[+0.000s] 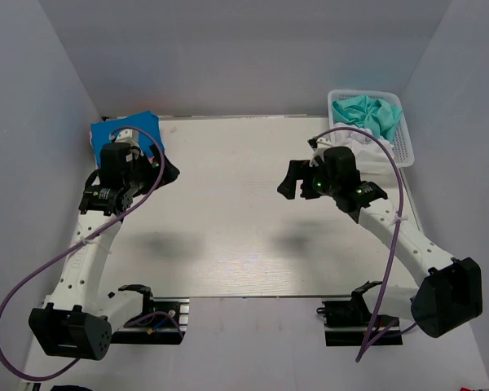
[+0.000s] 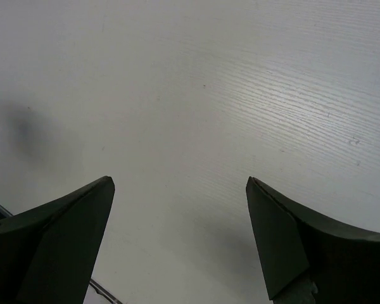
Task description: Fold and stack the t-shirts
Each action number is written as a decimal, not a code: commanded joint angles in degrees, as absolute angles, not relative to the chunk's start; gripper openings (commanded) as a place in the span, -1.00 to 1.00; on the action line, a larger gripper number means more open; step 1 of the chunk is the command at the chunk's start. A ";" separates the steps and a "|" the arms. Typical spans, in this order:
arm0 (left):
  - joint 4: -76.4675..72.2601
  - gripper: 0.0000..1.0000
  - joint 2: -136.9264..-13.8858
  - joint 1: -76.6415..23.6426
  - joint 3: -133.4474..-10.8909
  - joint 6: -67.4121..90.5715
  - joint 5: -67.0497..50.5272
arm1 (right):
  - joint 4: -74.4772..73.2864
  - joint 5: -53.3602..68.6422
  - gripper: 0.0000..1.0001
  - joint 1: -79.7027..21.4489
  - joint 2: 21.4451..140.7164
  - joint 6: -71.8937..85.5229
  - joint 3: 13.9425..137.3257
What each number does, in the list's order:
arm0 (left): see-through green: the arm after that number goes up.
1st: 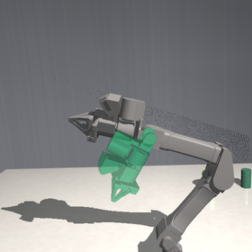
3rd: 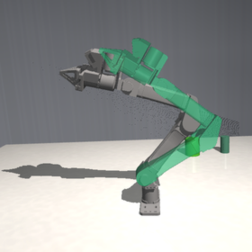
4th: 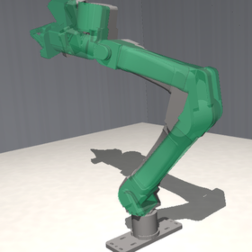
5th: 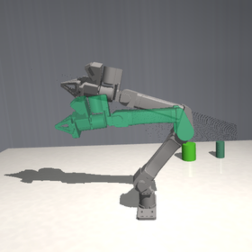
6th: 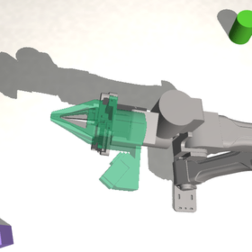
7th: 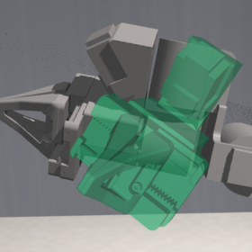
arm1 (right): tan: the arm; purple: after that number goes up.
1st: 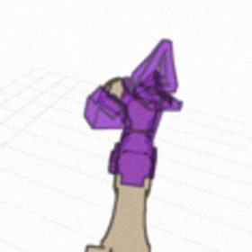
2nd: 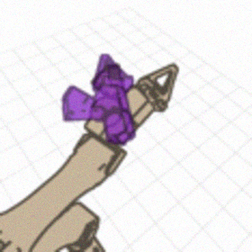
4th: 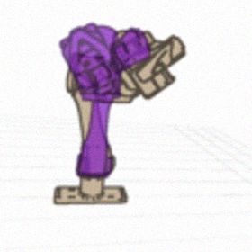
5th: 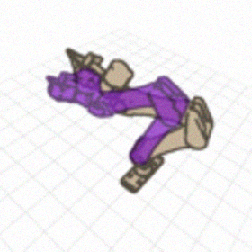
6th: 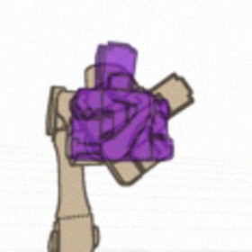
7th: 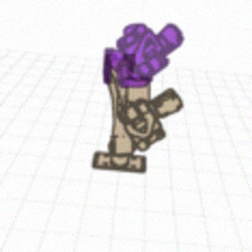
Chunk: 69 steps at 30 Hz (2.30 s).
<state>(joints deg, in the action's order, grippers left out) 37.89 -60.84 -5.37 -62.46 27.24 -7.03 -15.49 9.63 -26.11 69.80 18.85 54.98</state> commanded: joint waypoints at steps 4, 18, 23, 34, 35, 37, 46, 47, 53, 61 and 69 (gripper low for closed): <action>39.20 1.00 -59.06 -5.54 -64.16 27.60 -8.09 | -12.83 11.43 0.81 -26.10 69.70 16.44 56.95; 37.35 1.00 -60.73 -5.54 -62.15 28.21 -14.85 | -21.17 -21.87 0.81 -19.54 83.57 10.38 70.21; 35.16 1.00 -61.25 -5.54 -61.26 28.21 -14.24 | -22.76 -19.43 0.81 -9.42 89.55 3.43 76.01; 36.20 1.00 -68.02 -5.54 -65.47 27.07 -10.73 | -27.50 -9.41 0.81 3.95 115.03 -19.34 107.73; 36.82 1.00 -68.55 -5.54 -65.48 27.07 -10.72 | -28.21 -8.88 0.81 4.39 118.96 -23.16 109.41; 37.88 1.00 -70.04 -5.54 -66.79 27.07 -9.32 | -28.21 -6.08 0.81 4.83 121.02 -24.86 114.31; 36.74 1.00 -76.72 -5.54 -68.73 27.07 -8.44 | -28.31 3.97 0.81 7.12 131.74 -32.00 122.16; 36.74 1.00 -77.69 -5.54 -69.60 27.07 -8.44 | -27.34 3.09 0.81 7.21 132.71 -30.95 123.82; 38.50 1.00 -83.84 -6.06 -73.30 27.07 -7.82 | -16.73 -9.56 0.81 7.47 139.30 -27.43 125.07; 40.43 1.00 -88.33 -6.06 -78.30 27.60 -6.77 | -10.47 -2.03 0.30 8.00 144.58 -18.49 129.03; 40.17 1.00 -86.84 -6.06 -77.70 27.60 -7.82 | -6.59 5.54 -1.00 8.17 133.43 -10.73 118.83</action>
